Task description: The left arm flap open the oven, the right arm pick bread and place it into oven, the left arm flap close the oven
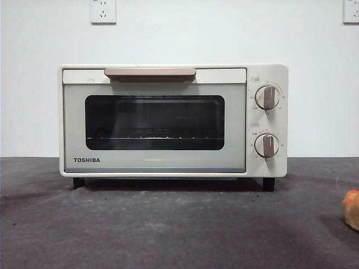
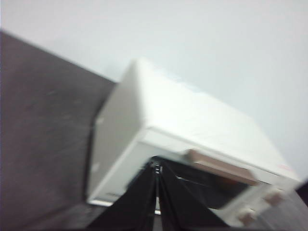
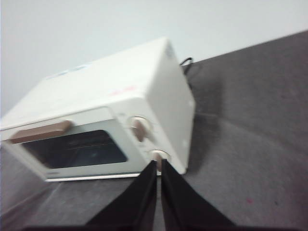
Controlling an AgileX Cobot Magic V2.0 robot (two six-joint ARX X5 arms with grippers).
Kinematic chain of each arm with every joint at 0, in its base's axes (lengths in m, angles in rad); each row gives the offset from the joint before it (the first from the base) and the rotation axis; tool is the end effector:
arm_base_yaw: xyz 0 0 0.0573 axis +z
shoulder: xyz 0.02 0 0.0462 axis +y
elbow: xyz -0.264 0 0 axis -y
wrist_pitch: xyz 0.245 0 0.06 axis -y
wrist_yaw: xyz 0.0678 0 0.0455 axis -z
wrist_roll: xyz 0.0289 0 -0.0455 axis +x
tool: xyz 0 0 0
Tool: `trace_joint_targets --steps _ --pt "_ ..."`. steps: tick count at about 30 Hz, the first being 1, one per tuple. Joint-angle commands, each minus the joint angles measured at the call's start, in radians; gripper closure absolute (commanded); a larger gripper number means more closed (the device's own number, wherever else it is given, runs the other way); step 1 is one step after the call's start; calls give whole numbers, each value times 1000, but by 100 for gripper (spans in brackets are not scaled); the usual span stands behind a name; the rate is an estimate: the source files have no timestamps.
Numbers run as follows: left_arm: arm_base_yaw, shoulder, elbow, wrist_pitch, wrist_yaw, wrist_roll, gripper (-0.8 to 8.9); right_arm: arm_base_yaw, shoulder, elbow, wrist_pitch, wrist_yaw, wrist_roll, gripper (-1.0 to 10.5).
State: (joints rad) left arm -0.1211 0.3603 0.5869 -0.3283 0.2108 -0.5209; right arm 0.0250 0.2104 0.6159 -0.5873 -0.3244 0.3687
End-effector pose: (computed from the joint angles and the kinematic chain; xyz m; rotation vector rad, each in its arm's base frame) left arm 0.0924 -0.0173 0.3003 -0.5202 0.1861 -0.2975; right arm 0.0567 0.0106 0.2932 0.3912 0.2431 0.3114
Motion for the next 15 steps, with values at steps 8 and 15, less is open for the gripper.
trace_joint_targets --steps 8,15 --pt "-84 246 313 -188 179 205 801 39 230 311 -189 -164 -239 935" --pt "-111 426 449 -266 357 304 801 102 339 419 -295 -174 -356 935"
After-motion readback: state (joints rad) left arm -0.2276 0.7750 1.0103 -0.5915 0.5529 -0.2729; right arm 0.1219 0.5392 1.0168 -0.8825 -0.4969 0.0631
